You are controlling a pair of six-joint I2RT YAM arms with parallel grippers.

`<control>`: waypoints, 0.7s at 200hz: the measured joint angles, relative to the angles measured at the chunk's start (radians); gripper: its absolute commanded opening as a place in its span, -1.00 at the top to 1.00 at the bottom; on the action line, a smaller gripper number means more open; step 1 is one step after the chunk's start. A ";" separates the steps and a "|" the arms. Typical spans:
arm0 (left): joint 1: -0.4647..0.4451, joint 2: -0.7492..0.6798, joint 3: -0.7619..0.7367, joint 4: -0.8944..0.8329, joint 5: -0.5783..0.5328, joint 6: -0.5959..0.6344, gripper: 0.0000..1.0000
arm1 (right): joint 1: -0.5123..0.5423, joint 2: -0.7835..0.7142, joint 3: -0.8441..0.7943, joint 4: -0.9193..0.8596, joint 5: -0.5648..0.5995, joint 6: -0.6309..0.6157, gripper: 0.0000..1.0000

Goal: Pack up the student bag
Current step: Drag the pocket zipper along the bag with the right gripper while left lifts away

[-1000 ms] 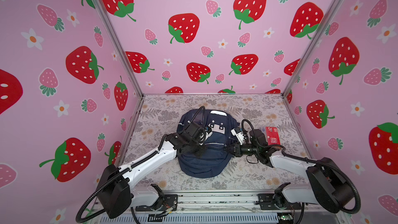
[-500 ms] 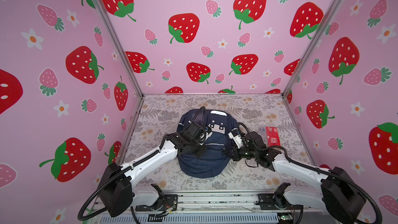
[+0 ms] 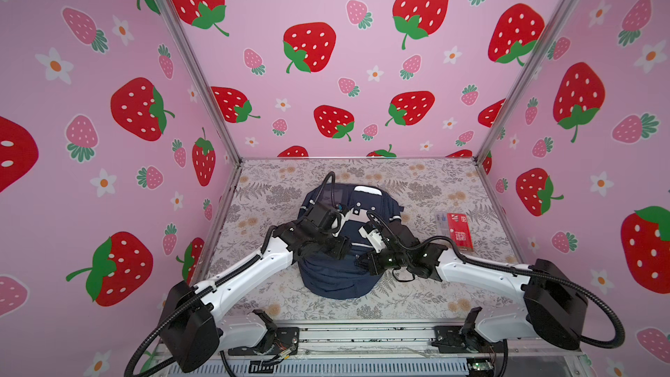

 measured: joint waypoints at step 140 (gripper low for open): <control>0.453 0.224 0.002 0.025 0.311 -0.281 0.81 | 0.003 -0.026 0.000 -0.088 0.024 -0.013 1.00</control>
